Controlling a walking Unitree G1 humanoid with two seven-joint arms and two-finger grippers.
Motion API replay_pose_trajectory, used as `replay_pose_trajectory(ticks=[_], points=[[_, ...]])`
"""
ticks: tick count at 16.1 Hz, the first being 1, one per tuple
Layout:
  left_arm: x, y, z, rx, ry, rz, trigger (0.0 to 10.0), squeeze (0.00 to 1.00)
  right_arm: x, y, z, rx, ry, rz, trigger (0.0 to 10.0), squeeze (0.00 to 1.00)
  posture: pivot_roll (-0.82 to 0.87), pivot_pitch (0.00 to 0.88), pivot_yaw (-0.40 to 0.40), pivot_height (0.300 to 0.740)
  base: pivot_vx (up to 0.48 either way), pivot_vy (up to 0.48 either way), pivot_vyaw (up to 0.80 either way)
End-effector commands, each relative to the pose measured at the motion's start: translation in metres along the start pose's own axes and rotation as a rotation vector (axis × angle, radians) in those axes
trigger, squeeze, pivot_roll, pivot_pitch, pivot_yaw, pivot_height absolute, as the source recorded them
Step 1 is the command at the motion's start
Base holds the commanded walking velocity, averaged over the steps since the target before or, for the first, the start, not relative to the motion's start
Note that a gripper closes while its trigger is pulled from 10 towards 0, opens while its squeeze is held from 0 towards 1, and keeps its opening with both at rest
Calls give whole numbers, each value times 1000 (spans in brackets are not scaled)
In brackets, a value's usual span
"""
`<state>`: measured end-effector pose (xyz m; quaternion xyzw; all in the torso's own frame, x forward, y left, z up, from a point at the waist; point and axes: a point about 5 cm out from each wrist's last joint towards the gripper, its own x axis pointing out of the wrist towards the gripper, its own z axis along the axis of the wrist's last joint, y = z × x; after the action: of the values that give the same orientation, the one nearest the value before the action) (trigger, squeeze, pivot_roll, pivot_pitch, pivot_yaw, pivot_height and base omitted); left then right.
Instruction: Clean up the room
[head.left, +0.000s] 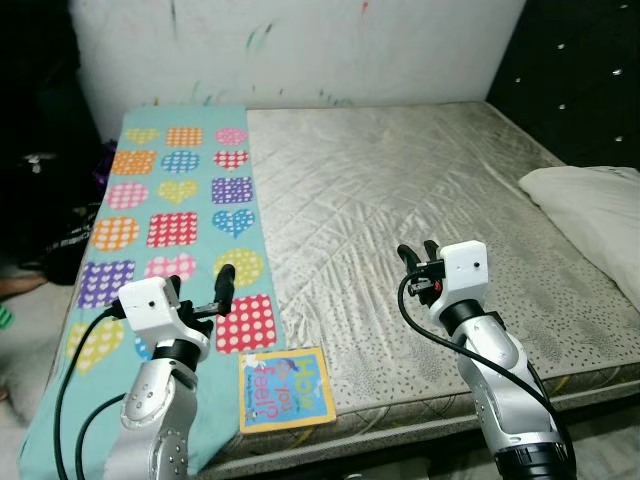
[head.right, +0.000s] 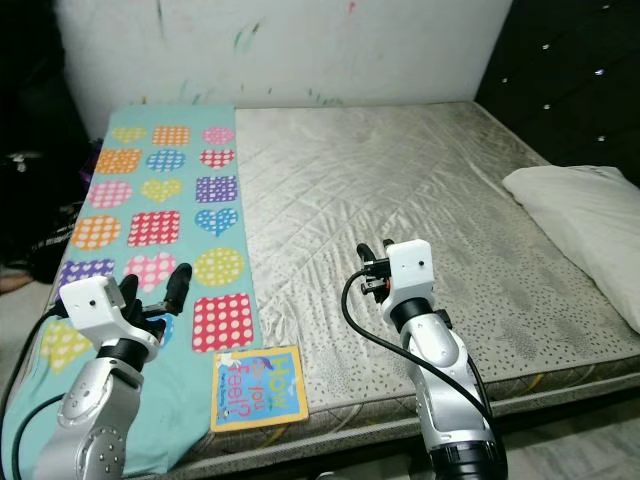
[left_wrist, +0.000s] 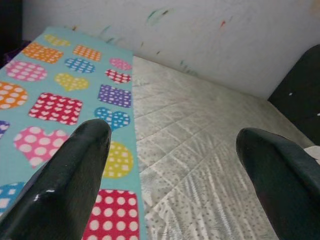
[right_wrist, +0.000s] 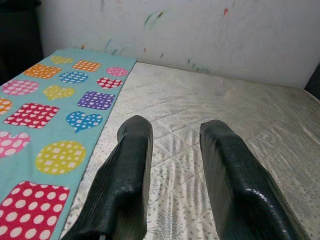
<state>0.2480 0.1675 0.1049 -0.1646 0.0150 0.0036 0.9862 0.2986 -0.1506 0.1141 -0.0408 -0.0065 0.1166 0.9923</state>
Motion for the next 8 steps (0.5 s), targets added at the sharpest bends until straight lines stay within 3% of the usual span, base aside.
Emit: replay_pose_trajectory(ticks=[1, 8], points=[[1, -1, -2, 3, 15, 1, 10000, 0, 2, -1, 4, 0, -15, -6, 10000, 0, -140, 29, -39, 740, 0, 0, 0], [1, -2, -2, 0, 16, 0, 10000, 0, 1, -1, 3, 2, -13, -4, 10000, 0, -139, 30, -39, 740, 0, 0, 0]])
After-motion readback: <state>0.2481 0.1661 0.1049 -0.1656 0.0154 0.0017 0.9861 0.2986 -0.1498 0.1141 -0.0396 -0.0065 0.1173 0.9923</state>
